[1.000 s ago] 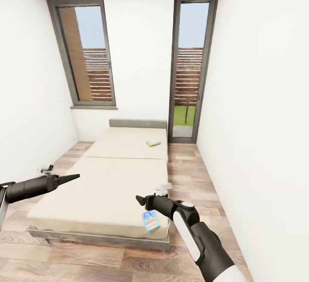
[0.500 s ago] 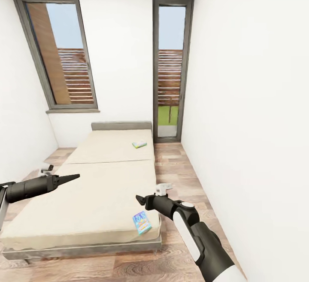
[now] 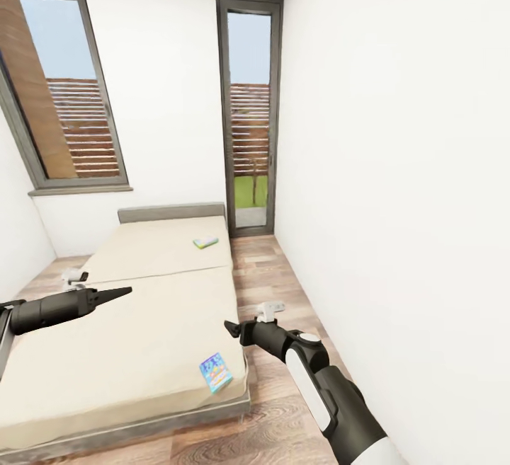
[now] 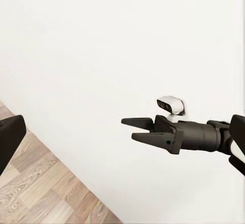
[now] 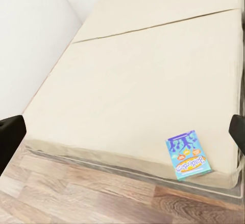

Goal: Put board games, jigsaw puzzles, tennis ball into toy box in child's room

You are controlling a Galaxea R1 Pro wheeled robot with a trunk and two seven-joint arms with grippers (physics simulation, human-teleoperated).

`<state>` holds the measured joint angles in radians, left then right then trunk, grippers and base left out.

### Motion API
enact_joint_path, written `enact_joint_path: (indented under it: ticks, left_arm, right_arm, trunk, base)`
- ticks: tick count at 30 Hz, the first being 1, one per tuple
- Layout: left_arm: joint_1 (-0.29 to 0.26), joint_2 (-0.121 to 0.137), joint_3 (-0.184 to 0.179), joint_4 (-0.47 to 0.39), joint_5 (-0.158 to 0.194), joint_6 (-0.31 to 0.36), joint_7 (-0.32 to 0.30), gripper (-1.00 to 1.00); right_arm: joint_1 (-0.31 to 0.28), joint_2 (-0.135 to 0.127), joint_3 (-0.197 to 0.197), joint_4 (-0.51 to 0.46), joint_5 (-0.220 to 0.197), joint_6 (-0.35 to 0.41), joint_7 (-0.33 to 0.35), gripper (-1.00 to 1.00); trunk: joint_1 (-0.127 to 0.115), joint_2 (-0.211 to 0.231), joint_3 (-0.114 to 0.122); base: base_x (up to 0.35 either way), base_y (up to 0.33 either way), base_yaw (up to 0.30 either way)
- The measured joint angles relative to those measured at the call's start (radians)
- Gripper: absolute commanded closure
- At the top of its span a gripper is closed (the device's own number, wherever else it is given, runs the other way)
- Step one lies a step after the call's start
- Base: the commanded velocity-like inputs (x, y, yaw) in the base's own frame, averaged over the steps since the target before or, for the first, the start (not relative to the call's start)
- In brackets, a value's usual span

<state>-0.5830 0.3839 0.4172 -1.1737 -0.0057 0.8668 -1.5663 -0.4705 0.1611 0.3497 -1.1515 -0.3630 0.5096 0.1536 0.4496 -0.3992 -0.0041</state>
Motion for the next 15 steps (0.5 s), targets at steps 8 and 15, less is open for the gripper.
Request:
enact_joint_path:
  ticks: [8,15]
  left_arm:
    - [0.000,0.002,0.001,0.000,0.000,0.000,0.000,-1.00]
    - [0.000,0.003,0.001,0.000,0.000,0.000,0.000,-1.00]
  right_arm:
    - [0.000,0.000,0.001,0.007,0.002,-0.013,-0.001,-1.00]
    - [0.000,0.000,0.002,0.007,0.002,-0.015,-0.001,-1.00]
  trunk:
    - [0.000,0.000,0.001]
    - [0.000,0.000,0.002]
  base:
    - [0.000,0.070,0.004]
    - [0.000,-0.032,0.241]
